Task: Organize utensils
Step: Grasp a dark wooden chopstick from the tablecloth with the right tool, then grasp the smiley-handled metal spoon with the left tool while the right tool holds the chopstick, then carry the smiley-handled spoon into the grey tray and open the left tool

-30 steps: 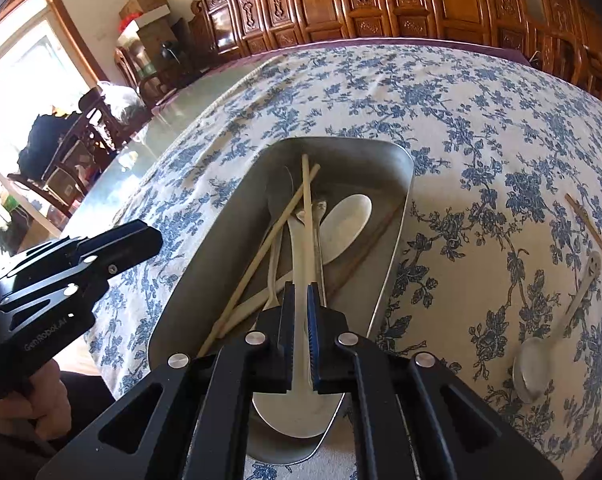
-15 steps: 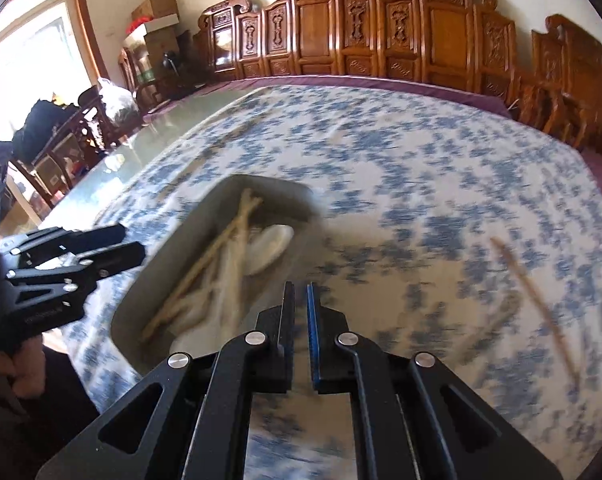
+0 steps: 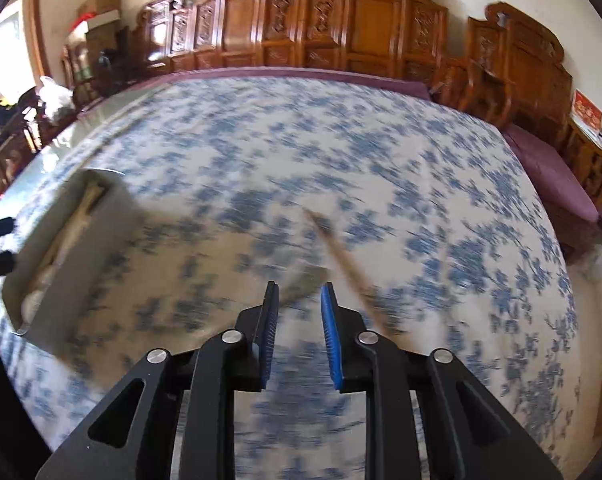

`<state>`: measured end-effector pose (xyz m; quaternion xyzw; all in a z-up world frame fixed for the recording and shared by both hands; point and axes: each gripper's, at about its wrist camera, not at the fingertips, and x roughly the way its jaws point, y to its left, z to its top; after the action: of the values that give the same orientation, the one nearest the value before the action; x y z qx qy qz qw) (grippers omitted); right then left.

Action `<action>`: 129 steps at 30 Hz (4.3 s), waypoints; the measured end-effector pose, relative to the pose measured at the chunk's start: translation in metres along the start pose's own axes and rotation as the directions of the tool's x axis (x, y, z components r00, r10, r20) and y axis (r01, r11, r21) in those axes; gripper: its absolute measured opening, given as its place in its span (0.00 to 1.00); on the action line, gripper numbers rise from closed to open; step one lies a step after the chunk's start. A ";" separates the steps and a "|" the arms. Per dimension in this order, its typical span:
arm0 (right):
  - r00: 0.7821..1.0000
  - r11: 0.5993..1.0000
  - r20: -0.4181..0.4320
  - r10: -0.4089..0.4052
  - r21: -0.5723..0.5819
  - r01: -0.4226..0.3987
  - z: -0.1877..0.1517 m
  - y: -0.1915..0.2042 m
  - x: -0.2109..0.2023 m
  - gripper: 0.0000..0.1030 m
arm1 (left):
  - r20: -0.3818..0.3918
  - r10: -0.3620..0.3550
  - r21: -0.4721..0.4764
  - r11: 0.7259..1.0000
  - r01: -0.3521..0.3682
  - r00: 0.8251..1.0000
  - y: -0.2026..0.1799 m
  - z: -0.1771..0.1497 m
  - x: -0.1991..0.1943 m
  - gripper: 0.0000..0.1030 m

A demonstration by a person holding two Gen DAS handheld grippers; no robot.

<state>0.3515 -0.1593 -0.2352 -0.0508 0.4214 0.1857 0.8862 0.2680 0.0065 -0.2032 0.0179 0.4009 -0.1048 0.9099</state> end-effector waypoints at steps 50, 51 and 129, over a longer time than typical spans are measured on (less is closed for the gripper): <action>0.995 0.999 -0.098 -0.007 0.030 0.010 -0.087 -0.063 -0.019 0.06 | -0.211 -0.088 0.259 0.955 0.142 0.974 -0.151 0.024 0.104 0.30; 0.995 0.999 -0.098 -0.007 0.030 0.010 -0.087 -0.063 -0.018 0.06 | -0.219 -0.087 0.259 0.955 0.144 0.972 -0.153 0.025 0.109 0.29; 0.987 0.989 0.112 0.114 -0.108 -0.102 -0.038 0.053 -0.122 0.06 | -0.163 0.093 0.017 0.996 -0.091 0.982 0.003 0.009 0.030 0.05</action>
<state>0.2341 -0.1546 -0.1627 -0.0619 0.3605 0.2571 0.8945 0.2950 0.0029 -0.2188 0.0493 0.4724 -0.0628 0.8778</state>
